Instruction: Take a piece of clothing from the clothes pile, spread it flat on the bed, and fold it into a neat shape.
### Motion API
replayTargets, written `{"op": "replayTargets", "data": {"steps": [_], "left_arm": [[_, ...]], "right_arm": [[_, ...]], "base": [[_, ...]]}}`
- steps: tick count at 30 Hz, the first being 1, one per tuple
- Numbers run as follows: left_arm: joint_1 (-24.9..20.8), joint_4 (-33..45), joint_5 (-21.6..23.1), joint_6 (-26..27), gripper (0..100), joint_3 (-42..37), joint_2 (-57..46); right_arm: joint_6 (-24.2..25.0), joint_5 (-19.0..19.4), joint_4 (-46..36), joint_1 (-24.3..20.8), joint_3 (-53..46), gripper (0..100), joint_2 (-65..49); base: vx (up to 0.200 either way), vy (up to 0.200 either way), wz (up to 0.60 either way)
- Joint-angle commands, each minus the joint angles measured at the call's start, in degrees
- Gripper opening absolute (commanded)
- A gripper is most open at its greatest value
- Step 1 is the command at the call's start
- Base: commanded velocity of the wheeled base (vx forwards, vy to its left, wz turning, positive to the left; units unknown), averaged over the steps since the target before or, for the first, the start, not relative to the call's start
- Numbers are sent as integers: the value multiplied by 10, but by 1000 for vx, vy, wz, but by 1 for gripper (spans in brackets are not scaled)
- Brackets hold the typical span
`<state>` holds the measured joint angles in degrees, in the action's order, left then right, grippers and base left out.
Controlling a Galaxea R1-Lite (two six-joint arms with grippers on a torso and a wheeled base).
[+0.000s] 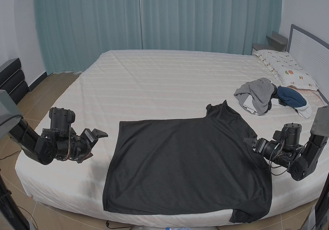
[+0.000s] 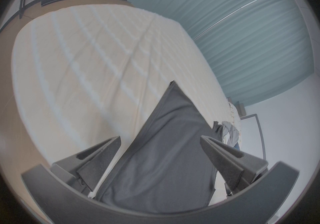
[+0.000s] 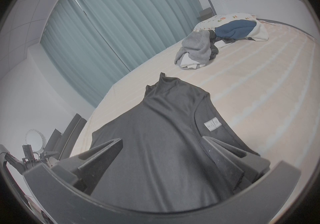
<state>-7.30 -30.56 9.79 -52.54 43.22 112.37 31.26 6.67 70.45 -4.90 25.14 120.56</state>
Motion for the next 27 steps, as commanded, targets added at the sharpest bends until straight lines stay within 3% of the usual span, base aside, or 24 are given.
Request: {"op": "replayTargets", "data": {"steps": [1,2,7,14,27], "left_arm": [[-13,18,-1,2,100,179,152],[-14,20,-1,2,100,184,155],[-16,125,-1,2,100,407,275],[-21,191,-19,0,100,589,372],[-22,184,-81,8,100,659,439]], "right_arm": [[9,0,-39,0,114,100,57],[9,0,-41,0,116,100,58],[11,1,-63,14,130,100,66],[11,6,-66,45,134,100,59],[10,5,-144,59,179,100,46]], "base": [[0,0,0],[0,0,0],[0,0,0],[0,0,0],[0,0,0]]}}
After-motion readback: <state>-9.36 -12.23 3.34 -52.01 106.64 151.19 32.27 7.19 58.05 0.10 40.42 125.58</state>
